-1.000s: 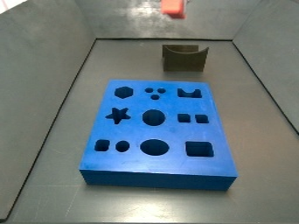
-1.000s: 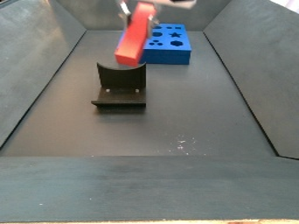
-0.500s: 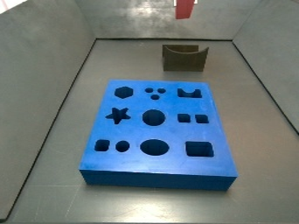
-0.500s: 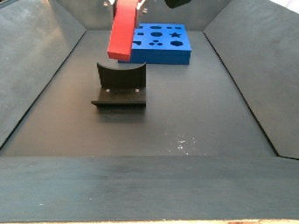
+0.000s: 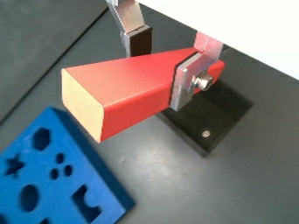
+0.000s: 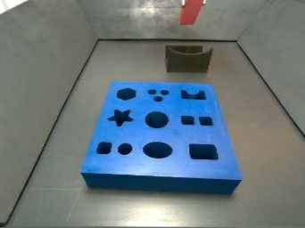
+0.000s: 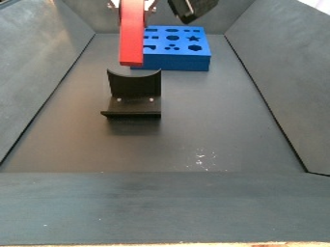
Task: Pick up the rectangle object. Move up. Place the rectangle object on the fixture. Regrasp the rectangle object. Move to above the board. Insert the rectangle object.
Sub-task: Place the rectangle object on the fixture.
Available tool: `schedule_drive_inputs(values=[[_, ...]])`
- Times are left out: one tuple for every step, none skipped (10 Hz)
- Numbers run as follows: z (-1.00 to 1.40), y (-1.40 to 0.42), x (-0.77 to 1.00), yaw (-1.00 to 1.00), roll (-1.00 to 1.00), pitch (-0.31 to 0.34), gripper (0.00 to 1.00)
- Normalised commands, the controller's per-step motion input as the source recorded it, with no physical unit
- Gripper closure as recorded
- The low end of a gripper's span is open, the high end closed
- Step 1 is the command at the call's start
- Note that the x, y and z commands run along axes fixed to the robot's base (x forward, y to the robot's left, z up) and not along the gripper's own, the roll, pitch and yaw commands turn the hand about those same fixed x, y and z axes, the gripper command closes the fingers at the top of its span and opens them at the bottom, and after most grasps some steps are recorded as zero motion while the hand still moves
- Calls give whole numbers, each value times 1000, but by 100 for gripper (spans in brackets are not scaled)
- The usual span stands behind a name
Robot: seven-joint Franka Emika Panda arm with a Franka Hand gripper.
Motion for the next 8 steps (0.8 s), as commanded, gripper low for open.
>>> schedule_drive_inputs(values=[[-26, 57, 87, -135, -593, 205, 100], [-29, 54, 93, -150, -485, 179, 100], [-25, 51, 97, -165, -289, 134, 100], [-20, 42, 87, -165, -214, 101, 100], [-1000, 138, 133, -140, -1000, 247, 100], [-1000, 143, 139, -147, -1000, 229, 100], [-1000, 144, 165, -188, -900, 216, 100], [-1000, 140, 191, -204, -757, 182, 100]])
